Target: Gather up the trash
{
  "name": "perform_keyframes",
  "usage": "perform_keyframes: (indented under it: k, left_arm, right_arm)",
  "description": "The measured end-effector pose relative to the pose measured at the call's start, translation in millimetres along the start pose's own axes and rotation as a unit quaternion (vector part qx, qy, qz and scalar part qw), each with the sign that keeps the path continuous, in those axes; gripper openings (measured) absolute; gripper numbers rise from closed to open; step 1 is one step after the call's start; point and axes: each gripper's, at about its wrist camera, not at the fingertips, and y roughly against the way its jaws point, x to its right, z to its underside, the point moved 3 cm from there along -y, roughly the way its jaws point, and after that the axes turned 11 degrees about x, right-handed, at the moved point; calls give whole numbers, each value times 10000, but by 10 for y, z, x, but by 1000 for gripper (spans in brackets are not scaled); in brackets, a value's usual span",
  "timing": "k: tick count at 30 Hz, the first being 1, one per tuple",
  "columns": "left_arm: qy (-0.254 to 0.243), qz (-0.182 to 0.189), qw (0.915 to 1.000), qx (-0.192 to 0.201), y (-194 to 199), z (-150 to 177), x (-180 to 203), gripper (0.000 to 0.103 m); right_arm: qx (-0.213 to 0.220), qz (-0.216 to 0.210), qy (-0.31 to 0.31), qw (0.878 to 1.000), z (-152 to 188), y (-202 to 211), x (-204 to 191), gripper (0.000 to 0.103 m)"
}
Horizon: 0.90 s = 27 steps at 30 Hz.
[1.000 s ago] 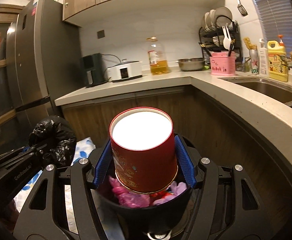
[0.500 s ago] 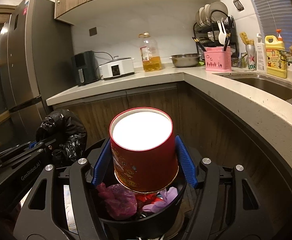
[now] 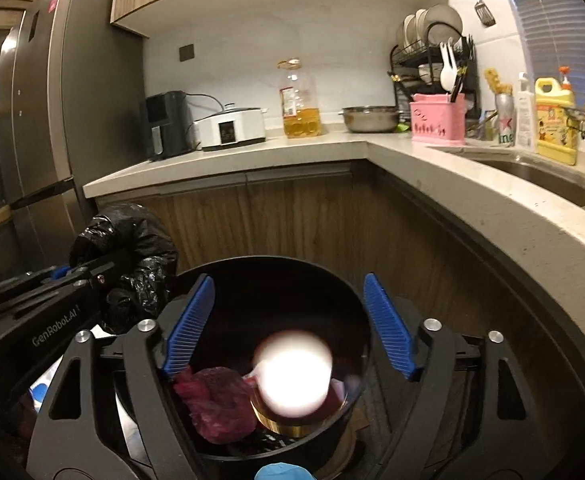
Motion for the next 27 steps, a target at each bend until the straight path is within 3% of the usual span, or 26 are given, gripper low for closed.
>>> perform_keyframes:
  k: [4,6,8,20,24,27]
  left_arm:
    - [88,-32,10000,3,-19,11,-20,46]
    - [93,-7,10000,16,-16,17,-6,63]
    - [67,31,10000,58,-6,19,10,69]
    - [116,-3,9999,106,112,46,-23,88]
    - [103,-167,9997,109,207,52,-93,97]
    - [88,-294,9994,141,316,53,-172,97]
  right_arm:
    - [-19,249,-49,9997,25,20,109,78]
    - [-13,335,-105,9994,30,45,157,78]
    - [-6,413,-132,9991,31,69,194,79]
    - [-34,657,-206,9976,34,204,256,83]
    - [-77,657,-149,9977,16,257,219,88]
    - [-91,602,-99,9981,16,325,162,93]
